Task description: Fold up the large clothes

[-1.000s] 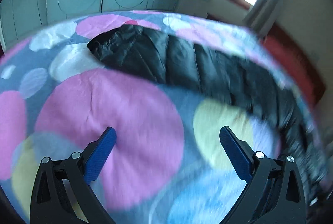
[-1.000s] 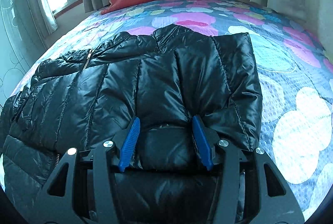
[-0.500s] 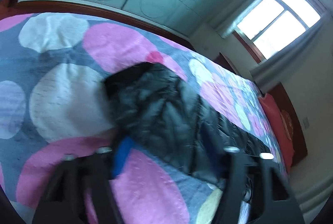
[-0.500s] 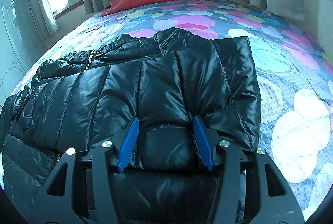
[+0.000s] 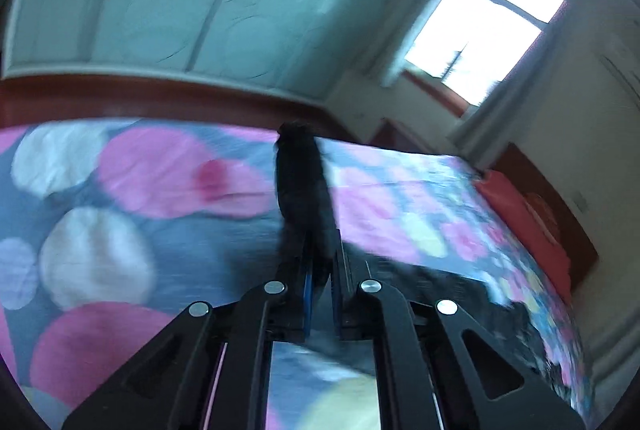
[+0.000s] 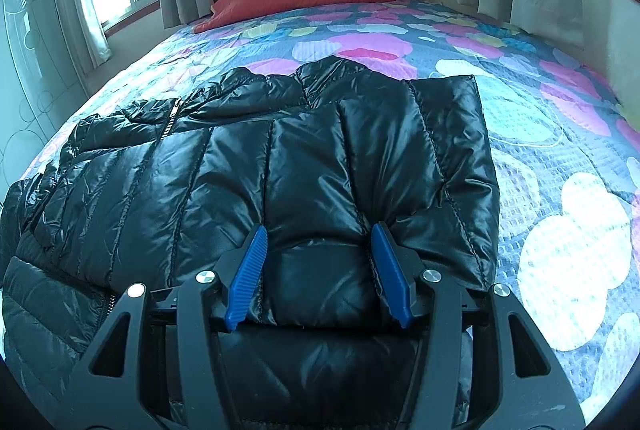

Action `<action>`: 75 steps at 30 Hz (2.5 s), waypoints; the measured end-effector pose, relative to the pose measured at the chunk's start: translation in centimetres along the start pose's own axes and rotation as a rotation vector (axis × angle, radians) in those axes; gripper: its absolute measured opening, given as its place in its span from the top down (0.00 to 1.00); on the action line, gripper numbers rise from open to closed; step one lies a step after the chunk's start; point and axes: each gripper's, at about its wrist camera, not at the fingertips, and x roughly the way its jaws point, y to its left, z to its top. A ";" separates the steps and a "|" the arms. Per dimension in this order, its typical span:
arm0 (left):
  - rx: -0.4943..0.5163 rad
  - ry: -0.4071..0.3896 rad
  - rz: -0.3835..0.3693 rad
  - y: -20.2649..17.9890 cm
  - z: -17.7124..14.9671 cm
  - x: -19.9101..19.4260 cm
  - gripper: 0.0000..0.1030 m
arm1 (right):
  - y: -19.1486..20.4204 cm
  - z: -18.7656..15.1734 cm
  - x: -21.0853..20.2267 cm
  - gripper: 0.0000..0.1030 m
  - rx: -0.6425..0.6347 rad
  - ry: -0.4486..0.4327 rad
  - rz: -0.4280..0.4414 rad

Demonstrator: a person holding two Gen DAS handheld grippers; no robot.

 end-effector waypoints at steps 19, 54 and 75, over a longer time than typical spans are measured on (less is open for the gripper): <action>0.435 0.271 -0.398 -25.0 -14.9 0.1 0.94 | -0.2 0.1 -0.2 0.47 0.011 -0.006 0.010; 0.591 0.338 -0.338 -20.7 -14.9 -1.1 0.49 | 13.0 2.7 1.8 0.73 -0.039 0.147 0.306; 0.671 0.367 -0.287 -24.1 -15.0 5.0 0.49 | -3.0 3.9 -0.6 0.71 0.061 0.059 0.031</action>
